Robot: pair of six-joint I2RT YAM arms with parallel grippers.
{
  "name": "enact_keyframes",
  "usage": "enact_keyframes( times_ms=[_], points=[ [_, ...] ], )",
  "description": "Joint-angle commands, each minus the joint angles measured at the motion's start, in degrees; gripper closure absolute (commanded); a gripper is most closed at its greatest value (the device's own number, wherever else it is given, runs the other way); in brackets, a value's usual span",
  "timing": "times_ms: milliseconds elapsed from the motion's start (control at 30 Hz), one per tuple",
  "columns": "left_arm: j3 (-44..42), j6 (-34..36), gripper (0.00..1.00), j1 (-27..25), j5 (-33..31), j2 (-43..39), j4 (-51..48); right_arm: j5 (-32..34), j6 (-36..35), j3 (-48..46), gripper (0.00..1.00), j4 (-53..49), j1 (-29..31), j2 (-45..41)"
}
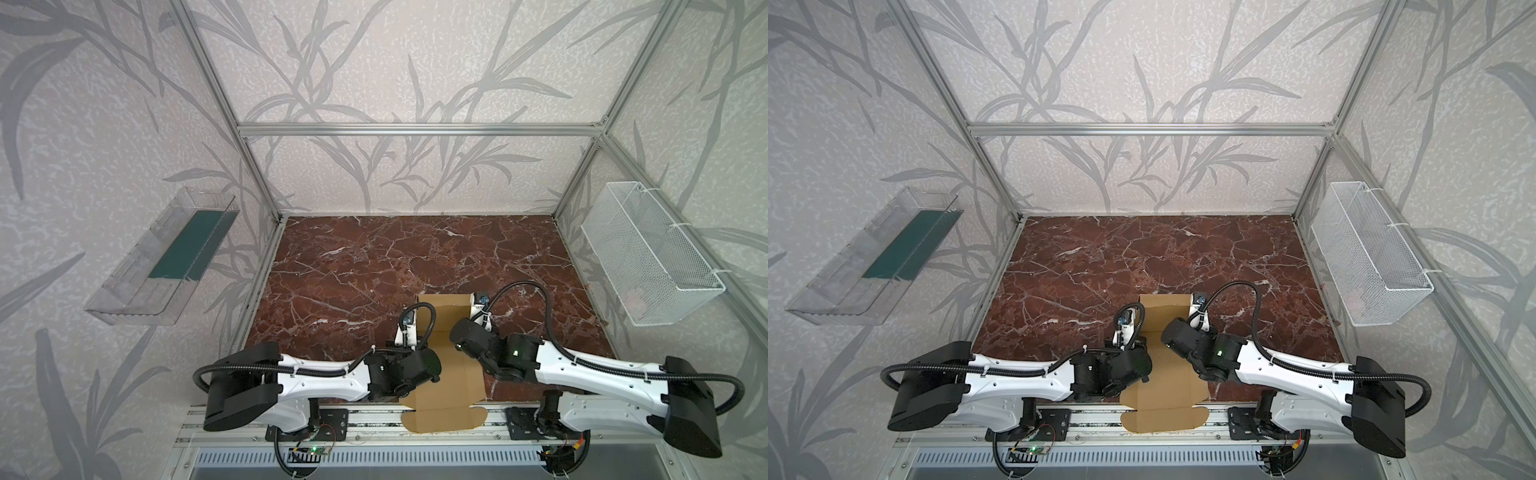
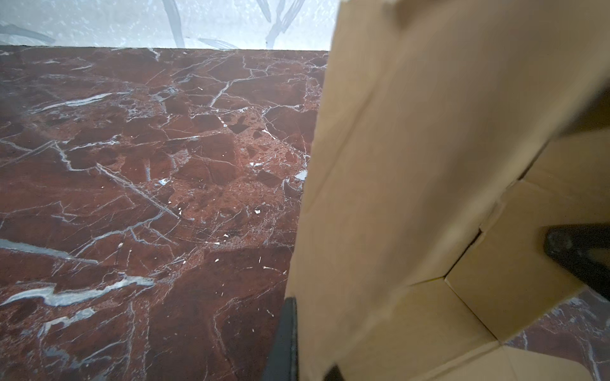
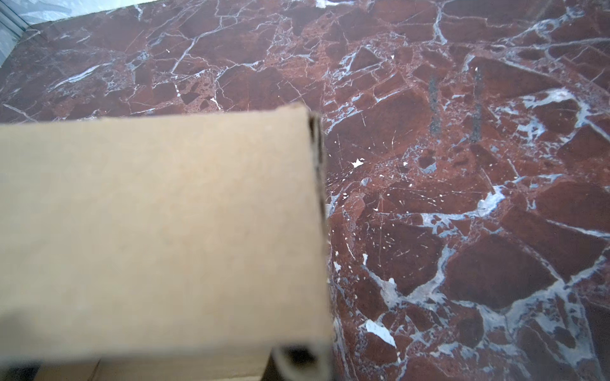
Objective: Fold the paper box
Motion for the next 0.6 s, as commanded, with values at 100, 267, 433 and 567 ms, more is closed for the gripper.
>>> enact_keyframes(
  times_ms=[100,267,433,567],
  points=[
    [5.3,-5.0,1.0,-1.5,2.0,1.1,-0.4,-4.3,0.8,1.0,1.0,1.5,-1.2,-0.8],
    [6.2,-5.7,1.0,-1.5,2.1,1.0,-1.9,-5.0,0.7,0.2,0.85,1.9,-1.3,-1.9],
    [6.5,-6.0,1.0,-1.5,2.2,0.9,-3.0,-5.3,0.5,-0.4,0.72,2.3,-1.3,-2.7],
    [7.0,-6.1,1.0,-1.6,2.5,0.9,-3.4,-5.0,0.4,-0.6,0.77,2.7,-1.3,-2.5]
  ],
)
